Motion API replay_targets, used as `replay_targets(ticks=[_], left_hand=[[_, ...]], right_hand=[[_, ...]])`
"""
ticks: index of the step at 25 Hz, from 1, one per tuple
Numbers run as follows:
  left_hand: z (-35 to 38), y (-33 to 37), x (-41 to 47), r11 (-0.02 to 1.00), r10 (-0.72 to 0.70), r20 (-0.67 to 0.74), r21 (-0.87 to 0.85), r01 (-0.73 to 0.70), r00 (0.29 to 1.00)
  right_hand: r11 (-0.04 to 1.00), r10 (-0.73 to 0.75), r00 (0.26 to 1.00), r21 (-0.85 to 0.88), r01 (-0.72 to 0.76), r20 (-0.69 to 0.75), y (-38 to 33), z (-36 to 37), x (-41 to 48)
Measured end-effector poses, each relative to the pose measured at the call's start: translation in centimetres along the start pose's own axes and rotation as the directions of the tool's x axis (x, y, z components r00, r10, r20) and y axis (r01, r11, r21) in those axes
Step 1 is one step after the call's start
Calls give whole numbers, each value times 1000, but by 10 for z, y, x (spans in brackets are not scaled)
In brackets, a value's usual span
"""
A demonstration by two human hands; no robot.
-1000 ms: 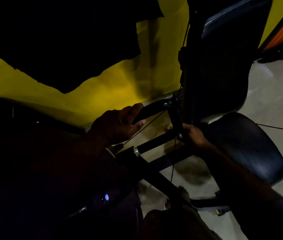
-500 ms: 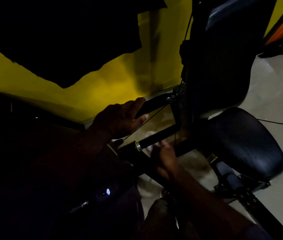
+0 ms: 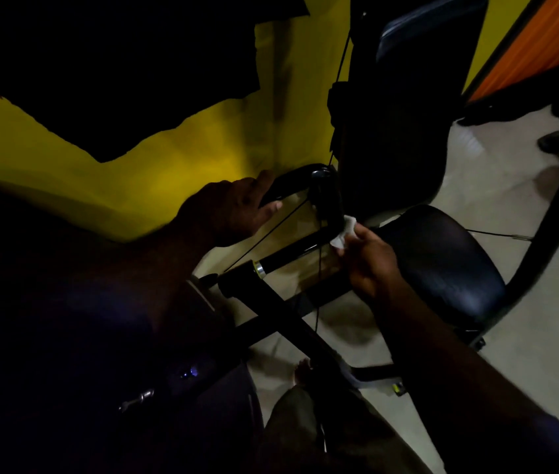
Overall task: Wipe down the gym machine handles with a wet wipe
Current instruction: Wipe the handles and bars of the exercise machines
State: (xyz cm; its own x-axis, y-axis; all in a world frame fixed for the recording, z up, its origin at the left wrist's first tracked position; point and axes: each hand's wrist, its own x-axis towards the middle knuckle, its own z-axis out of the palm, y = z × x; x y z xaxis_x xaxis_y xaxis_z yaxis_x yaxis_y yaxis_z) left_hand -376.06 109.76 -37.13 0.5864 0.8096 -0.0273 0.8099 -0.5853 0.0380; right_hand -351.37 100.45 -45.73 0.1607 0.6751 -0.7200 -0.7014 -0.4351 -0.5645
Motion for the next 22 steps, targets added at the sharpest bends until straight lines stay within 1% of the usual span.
replay_targets(ticks=[3,4,5,6,8,9,10,11,12,13,14,15,16,17,18,19,20,21,22], left_hand=[[1,3,-4,997,-19,17,73,18,1000],[-1,5,-5,996,-7,-1,94,7,1000],[-3,8,-6,993,41,-43,115,-36,998],[-7,15,-4,986,121,-100,130,-107,988],[-16,48,12,964,260,-218,117,-239,941],[-21,73,22,957,289,-254,71,-280,923],[-26,107,33,949,299,-280,-14,-315,912],[-35,147,42,936,273,-267,-146,-319,924],[-41,187,50,899,249,-204,-315,-304,947],[-50,228,56,832,244,-112,-487,-267,963],[-57,271,61,724,251,-37,-656,-212,967],[-65,313,62,592,261,41,-796,-126,965],[-70,357,60,441,299,120,-897,-26,947],[-76,397,56,319,357,198,-944,80,913],[-80,434,51,234,424,246,-960,157,872],[-83,477,42,208,493,266,-960,185,828],[-83,522,30,209,550,270,-961,183,790],[-82,565,17,212,589,271,-961,178,761],[-80,607,5,214,604,274,-960,179,748]], right_hand=[[960,-106,989,-248,129,104,-26,-2,-30],[941,-113,983,-302,152,144,-37,-6,-44],[930,-124,976,-321,177,179,-46,-15,-58],[929,-140,970,-311,199,199,-55,-24,-72],[947,-165,969,-247,208,182,-73,-49,-96],[954,-176,970,-214,210,165,-81,-64,-108],[955,-203,969,-188,228,143,-90,-83,-125],[954,-236,965,-160,253,117,-99,-106,-142],[951,-271,959,-134,280,78,-108,-130,-162],[945,-309,950,-105,311,33,-117,-157,-182],[935,-349,937,-73,347,-17,-126,-186,-204],[924,-383,922,-46,381,-57,-133,-216,-226],[914,-405,909,-38,404,-98,-140,-246,-251],[906,-423,896,-44,421,-134,-144,-274,-273],[898,-440,883,-53,437,-163,-147,-300,-294],[888,-458,867,-50,458,-198,-150,-333,-317],[880,-470,854,-49,472,-224,-151,-365,-339],[873,-482,840,-56,484,-249,-151,-398,-359],[867,-491,828,-67,493,-270,-150,-432,-377]])
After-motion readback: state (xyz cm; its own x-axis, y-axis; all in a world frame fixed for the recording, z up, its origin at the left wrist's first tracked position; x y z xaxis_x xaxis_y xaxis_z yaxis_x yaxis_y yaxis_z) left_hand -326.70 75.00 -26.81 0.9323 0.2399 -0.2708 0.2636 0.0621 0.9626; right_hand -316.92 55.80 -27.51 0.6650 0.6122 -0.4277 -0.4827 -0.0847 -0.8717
